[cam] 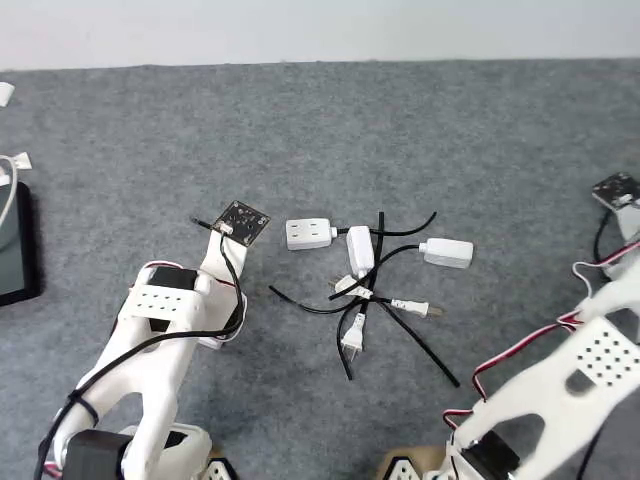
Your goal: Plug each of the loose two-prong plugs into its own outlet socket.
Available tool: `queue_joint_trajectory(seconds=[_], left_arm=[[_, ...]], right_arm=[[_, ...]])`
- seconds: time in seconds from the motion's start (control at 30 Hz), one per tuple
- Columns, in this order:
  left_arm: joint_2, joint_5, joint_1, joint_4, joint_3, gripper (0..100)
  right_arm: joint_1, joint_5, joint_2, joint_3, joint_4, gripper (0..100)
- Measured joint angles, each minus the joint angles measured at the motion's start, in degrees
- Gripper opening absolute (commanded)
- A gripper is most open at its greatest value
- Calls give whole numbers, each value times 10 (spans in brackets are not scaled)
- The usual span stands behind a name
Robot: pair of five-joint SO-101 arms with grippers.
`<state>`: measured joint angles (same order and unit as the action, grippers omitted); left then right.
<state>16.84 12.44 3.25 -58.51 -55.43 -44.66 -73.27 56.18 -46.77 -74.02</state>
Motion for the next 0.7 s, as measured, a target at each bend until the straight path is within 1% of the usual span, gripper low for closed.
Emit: queue_joint_trajectory(seconds=[0.1,0.3,0.4,0.53,0.57,0.7], left_arm=[[0,0,0,0,0,13],[0,11,0,0,0,13],[0,14,0,0,0,13],[0,15,0,0,0,13],[0,15,0,0,0,13],[0,15,0,0,0,13]], right_arm=[[0,8,-2,-8,-42,10],[35,82,-26,-7,-241,9],[47,128,-42,29,-263,9],[44,137,-47,91,-263,15],[45,135,-50,98,-263,34],[44,122,-58,109,-263,180]])
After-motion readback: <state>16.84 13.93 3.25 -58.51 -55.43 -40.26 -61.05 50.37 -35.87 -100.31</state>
